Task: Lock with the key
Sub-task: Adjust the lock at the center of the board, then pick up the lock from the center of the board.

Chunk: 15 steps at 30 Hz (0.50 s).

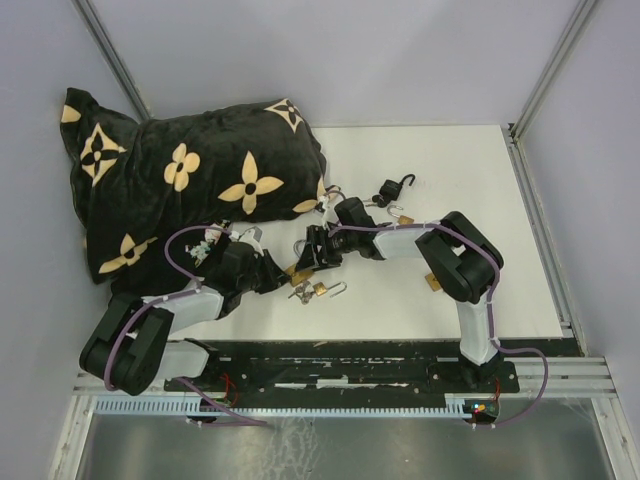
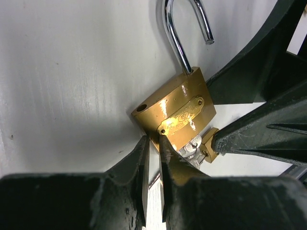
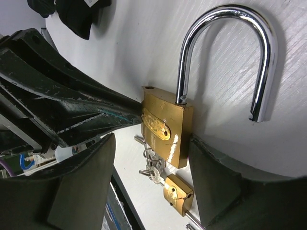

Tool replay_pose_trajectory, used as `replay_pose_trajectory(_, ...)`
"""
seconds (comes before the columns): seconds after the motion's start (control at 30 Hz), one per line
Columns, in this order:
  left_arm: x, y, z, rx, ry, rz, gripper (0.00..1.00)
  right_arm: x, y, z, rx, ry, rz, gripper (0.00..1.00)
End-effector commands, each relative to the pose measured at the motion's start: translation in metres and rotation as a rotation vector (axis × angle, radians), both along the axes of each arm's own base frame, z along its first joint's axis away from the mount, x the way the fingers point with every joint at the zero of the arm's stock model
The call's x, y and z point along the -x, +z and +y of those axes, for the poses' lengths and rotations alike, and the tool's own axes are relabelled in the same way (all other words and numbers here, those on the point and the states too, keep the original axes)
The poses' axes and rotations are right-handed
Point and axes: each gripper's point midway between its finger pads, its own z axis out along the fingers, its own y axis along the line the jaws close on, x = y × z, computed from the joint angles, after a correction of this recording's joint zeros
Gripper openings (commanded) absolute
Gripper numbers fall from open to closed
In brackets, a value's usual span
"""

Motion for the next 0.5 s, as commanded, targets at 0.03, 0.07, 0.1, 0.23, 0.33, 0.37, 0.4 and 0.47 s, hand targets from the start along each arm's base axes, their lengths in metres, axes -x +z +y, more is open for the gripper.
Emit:
replay_pose_trajectory(0.03, 0.030, -0.032, 0.007, -0.034, -0.010, 0.137, 0.18, 0.006, -0.001, 0.003, -0.004, -0.006, 0.002, 0.66)
replay_pose_trajectory(0.07, 0.029, -0.032, 0.007, -0.033, -0.011, 0.137, 0.18, 0.006, 0.000, 0.005, -0.011, -0.001, 0.004, 0.64)
replay_pose_trajectory(0.1, 0.029, -0.032, 0.006, -0.031, -0.013, 0.136, 0.18, 0.007, -0.001, 0.005, -0.015, 0.002, 0.007, 0.62)
replay_pose_trajectory(0.23, 0.028, -0.032, 0.004, -0.025, -0.016, 0.135, 0.18, 0.009, -0.003, 0.008, -0.024, 0.016, 0.013, 0.56)
replay_pose_trajectory(0.33, 0.027, -0.034, 0.004, -0.025, -0.017, 0.138, 0.18, 0.010, 0.002, 0.012, -0.059, 0.028, 0.020, 0.54)
replay_pose_trajectory(0.37, 0.028, -0.035, 0.004, -0.026, -0.018, 0.139, 0.18, 0.011, 0.005, 0.014, -0.086, 0.033, 0.026, 0.52)
replay_pose_trajectory(0.4, 0.028, -0.036, 0.004, -0.027, -0.019, 0.142, 0.18, 0.012, 0.010, 0.016, -0.114, 0.037, 0.028, 0.51)
replay_pose_trajectory(0.47, 0.029, -0.036, 0.004, -0.027, -0.018, 0.143, 0.18, 0.012, 0.014, 0.018, -0.138, 0.036, 0.029, 0.50)
